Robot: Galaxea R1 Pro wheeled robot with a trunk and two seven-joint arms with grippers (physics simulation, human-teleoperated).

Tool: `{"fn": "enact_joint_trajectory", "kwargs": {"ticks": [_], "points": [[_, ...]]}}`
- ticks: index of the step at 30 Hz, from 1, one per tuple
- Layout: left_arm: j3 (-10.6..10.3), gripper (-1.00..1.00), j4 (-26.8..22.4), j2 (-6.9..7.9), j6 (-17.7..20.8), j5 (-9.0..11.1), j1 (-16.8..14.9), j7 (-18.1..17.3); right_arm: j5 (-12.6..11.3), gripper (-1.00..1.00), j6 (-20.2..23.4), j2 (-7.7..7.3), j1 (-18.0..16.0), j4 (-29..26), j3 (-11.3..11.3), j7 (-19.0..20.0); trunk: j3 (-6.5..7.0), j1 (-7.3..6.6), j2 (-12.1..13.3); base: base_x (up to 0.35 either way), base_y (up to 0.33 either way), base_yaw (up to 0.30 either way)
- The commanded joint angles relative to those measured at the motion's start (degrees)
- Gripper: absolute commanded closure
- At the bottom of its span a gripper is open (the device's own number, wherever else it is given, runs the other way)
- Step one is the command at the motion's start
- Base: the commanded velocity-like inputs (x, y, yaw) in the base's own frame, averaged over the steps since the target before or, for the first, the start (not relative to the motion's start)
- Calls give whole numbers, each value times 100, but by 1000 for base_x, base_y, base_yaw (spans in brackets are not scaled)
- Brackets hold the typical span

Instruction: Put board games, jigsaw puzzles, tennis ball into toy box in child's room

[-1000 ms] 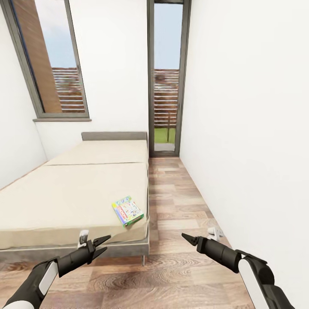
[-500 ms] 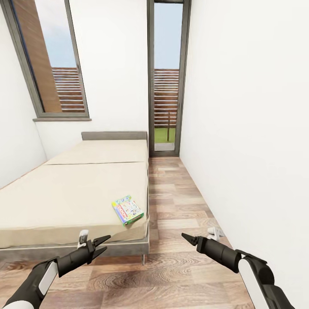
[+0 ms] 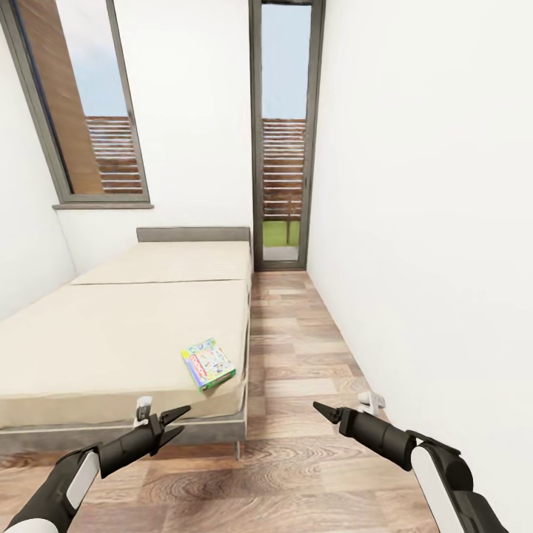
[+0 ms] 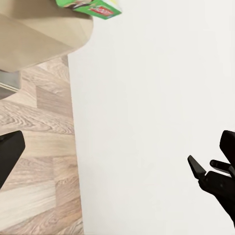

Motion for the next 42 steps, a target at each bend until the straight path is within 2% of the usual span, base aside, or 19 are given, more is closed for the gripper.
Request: {"fn": "enact_joint_trajectory", "kwargs": {"ticks": [1,16,23,26,31,42], "points": [[6,-100,1,1,39,17,-3,-8,-8,-100,35,1,-4,-3,-9,16,-6,-1,-2,7,-38,0],[6,-100,1,0,38,16,-3,-9,-8,-100,35,1,-4,2,-6,20,-6,-1,-2,128,-9,0],[6,-100,1,-3,38,11,-3,-9,-8,-100,24,1,-4,-2,-3,24,-6,-1,-2,27,0,0],[38,-100,1,-8,-59,31,-24,-12,-15,-100,10,80,40,-6,2,33,-6,-1,-2,0,0,0],[32,-100,1,-16,-83,28,-33,-7,-16,-100,13,99,40,-6,-3,33,-6,-1,-2,0,0,0],[32,-100,1,3,-60,19,-54,0,-25,-100,24,65,40,4,5,33,-6,-1,-2,0,0,0]]}}
